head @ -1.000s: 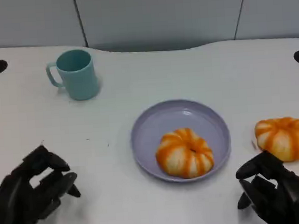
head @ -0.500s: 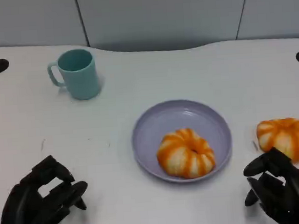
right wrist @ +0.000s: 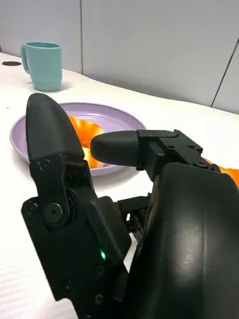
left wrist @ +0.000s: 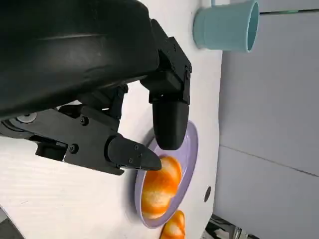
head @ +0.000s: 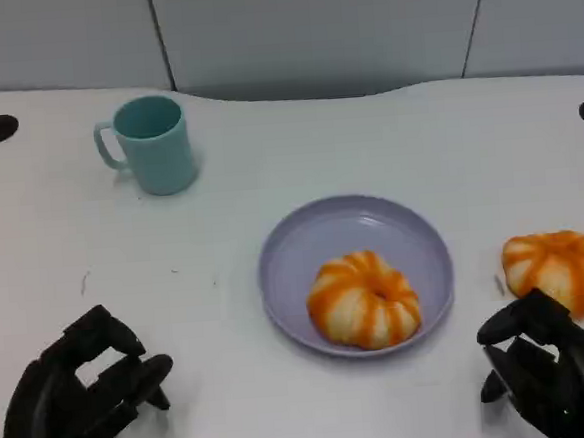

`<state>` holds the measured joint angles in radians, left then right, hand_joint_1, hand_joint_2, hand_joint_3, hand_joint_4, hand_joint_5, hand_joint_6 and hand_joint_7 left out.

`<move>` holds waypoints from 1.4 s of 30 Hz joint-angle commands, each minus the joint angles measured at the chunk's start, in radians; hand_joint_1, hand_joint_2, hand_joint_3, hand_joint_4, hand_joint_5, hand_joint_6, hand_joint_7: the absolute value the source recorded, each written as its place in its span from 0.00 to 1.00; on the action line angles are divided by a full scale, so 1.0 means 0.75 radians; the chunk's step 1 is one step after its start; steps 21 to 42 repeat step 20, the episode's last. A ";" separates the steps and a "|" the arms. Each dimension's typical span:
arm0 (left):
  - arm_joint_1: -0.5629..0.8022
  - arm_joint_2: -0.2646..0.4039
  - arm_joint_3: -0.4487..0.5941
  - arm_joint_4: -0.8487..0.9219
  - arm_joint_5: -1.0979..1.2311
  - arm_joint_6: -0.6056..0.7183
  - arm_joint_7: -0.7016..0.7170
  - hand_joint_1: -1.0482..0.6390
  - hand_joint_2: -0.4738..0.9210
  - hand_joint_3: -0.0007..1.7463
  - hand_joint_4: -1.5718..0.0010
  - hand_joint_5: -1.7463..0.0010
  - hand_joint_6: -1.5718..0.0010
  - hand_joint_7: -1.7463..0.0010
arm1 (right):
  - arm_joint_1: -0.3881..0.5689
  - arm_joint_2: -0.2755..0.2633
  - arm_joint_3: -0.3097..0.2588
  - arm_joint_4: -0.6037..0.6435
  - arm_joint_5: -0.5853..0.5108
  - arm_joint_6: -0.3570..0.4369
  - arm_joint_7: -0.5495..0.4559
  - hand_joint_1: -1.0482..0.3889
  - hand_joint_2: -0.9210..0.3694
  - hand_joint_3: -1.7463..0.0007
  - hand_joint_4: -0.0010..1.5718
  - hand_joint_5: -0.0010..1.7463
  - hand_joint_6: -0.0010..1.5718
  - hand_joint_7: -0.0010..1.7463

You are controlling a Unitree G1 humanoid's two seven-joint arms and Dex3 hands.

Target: Grasp the bread from the table and place it into the plate.

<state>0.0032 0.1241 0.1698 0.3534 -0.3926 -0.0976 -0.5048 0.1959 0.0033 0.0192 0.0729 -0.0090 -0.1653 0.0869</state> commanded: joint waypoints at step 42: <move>-0.027 0.007 0.032 0.024 -0.004 0.001 -0.027 0.53 0.99 0.06 0.54 0.00 0.65 0.00 | -0.007 -0.013 -0.015 -0.004 0.014 0.013 -0.005 0.54 0.00 0.82 0.35 1.00 0.21 1.00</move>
